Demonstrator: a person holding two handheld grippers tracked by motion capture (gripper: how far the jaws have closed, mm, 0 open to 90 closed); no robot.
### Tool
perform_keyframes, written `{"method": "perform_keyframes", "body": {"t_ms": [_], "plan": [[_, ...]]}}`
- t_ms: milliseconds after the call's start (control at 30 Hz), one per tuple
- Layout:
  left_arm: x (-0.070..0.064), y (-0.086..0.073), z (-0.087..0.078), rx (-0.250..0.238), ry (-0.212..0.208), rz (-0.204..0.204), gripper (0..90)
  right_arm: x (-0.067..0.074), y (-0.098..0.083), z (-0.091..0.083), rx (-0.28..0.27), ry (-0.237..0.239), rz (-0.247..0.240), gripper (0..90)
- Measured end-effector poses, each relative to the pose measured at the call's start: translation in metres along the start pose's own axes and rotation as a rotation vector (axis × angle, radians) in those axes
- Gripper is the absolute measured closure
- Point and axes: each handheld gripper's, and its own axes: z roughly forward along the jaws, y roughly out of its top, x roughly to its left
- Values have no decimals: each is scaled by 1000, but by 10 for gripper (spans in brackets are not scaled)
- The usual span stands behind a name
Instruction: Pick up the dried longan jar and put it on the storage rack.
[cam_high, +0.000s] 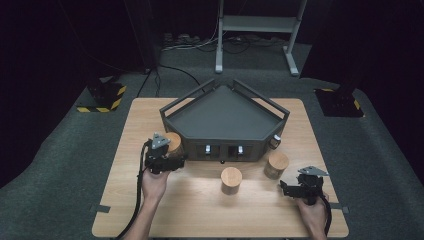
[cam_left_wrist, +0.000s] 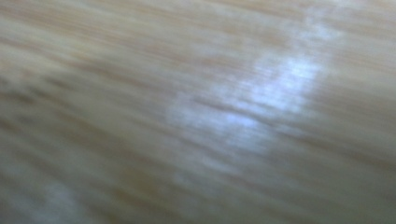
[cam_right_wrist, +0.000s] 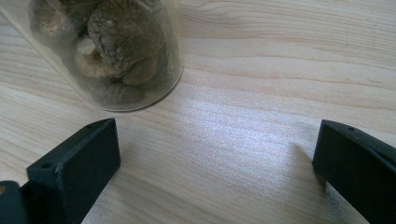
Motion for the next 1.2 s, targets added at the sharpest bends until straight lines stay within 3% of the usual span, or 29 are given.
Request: {"method": "perform_keyframes", "body": {"t_ms": [167,700,1200], "plan": [[-11,13,-3,19,-26,30,260,0,0,0,0,0,0,2],[-30,52,4,45,-98,39,261,0,0,0,0,0,-1,2],[-43,85,31,59,-121,33,260,0,0,0,0,0,-1,2]]}}
